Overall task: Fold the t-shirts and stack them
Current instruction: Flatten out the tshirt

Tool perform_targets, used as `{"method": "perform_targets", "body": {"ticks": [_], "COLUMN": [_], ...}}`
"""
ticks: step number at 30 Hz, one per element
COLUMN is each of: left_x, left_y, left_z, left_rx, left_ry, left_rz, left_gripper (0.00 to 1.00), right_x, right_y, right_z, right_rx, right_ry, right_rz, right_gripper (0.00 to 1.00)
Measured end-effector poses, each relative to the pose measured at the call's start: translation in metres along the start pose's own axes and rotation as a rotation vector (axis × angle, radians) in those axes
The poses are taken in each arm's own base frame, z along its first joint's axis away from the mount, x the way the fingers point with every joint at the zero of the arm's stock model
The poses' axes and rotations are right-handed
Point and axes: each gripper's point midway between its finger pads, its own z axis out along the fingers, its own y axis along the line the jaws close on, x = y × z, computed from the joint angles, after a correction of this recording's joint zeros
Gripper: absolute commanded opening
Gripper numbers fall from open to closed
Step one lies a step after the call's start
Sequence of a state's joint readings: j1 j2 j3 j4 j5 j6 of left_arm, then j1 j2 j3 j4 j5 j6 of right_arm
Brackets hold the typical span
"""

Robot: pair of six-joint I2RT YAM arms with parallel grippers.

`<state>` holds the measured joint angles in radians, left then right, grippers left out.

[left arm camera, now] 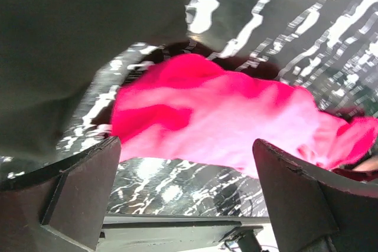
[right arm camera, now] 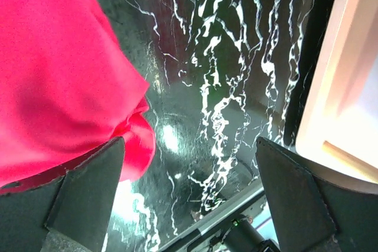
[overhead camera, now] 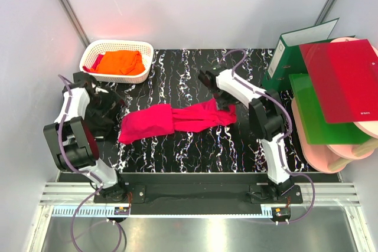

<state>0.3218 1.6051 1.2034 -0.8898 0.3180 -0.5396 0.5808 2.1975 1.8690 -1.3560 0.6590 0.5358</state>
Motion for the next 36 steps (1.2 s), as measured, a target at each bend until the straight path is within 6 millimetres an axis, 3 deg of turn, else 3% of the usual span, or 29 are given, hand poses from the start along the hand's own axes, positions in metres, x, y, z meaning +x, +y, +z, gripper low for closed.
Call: {"method": "perform_targets", "body": {"ticks": [5, 11, 15, 23, 31, 36], "left_x": [0.018, 0.04, 0.05, 0.065, 0.072, 0.076], "left_y": [-0.027, -0.055, -0.058, -0.061, -0.062, -0.06], "left_z": [0.004, 0.017, 0.028, 0.042, 0.048, 0.056], "left_rx": [0.048, 0.07, 0.056, 0.034, 0.02, 0.004], "left_ry": [0.041, 0.102, 0.139, 0.189, 0.209, 0.23], "left_rz": [0.08, 0.175, 0.193, 0.224, 0.245, 0.245], "left_gripper": [0.99, 0.99, 0.99, 0.99, 0.99, 0.99], "right_x": [-0.017, -0.016, -0.009, 0.018, 0.027, 0.033], "right_y": [-0.01, 0.004, 0.026, 0.067, 0.078, 0.081], "right_z": [-0.036, -0.048, -0.05, -0.054, -0.06, -0.039], "right_rx": [-0.117, -0.233, -0.338, -0.551, -0.623, -0.547], "right_ry": [-0.066, -0.042, -0.006, 0.109, 0.158, 0.206], "right_rz": [0.022, -0.003, -0.016, -0.061, -0.096, -0.138], "right_gripper": [0.94, 0.79, 0.67, 0.63, 0.51, 0.5]}}
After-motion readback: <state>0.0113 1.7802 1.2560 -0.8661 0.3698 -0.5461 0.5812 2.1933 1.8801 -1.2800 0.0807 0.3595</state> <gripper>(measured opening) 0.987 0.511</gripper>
